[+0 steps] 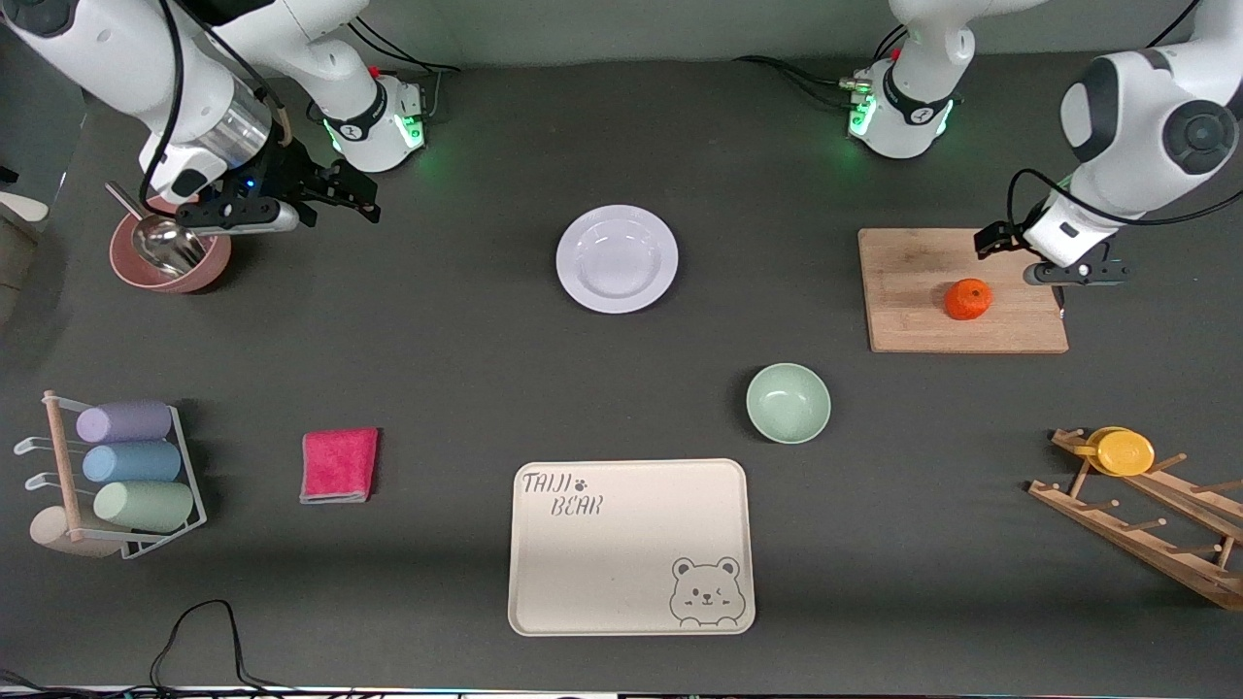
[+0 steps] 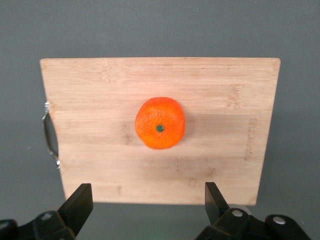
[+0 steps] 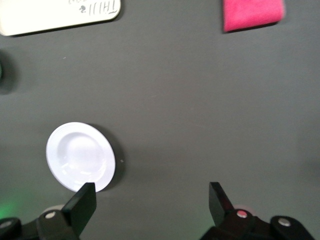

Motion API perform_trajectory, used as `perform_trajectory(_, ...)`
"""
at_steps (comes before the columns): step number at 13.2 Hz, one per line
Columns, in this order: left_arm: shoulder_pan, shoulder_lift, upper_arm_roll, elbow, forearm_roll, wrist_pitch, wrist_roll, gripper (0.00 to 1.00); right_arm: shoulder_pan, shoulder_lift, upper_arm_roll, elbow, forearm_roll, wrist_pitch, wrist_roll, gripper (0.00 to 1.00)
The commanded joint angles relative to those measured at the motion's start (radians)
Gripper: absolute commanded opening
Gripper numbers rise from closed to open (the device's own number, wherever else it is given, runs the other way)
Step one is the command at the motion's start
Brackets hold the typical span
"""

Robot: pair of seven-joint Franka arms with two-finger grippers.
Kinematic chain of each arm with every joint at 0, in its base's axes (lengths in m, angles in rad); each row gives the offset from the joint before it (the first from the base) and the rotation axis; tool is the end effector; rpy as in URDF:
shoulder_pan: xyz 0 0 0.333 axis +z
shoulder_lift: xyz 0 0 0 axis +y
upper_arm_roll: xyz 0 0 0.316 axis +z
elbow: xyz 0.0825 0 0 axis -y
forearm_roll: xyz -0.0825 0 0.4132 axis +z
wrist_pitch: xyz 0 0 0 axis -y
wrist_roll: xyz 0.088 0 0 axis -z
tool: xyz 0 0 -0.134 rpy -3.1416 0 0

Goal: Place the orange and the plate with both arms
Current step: 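Move the left gripper down onto the orange while the right gripper approaches the plate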

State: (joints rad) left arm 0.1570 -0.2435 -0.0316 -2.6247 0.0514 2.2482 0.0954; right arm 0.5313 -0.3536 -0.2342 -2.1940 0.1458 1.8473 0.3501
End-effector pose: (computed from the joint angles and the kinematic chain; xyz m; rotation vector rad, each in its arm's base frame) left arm 0.4142 0.0556 0.2726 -3.1038 0.0054 0.2136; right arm 0.4551 0.1490 0.4916 -2.9298 0.1158 0.1104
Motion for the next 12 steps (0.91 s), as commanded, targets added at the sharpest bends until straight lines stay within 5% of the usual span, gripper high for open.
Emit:
perform_trajectory(1, -0.008, 0.088, 0.002, -0.056, -0.005, 0.170, -0.022, 1.00, 0.013, -0.001, -0.056, -0.058, 0.105, 0.059, -0.124, 1.00)
perform_trajectory(4, -0.007, 0.185, 0.002, -0.135, -0.005, 0.382, -0.037, 1.00, 0.013, 0.015, -0.096, -0.151, 0.268, 0.154, -0.288, 1.00)
perform_trajectory(12, -0.008, 0.254, 0.004, -0.135, -0.005, 0.464, -0.039, 0.94, 0.006, 0.179, -0.154, -0.357, 0.855, 0.268, -0.865, 1.00)
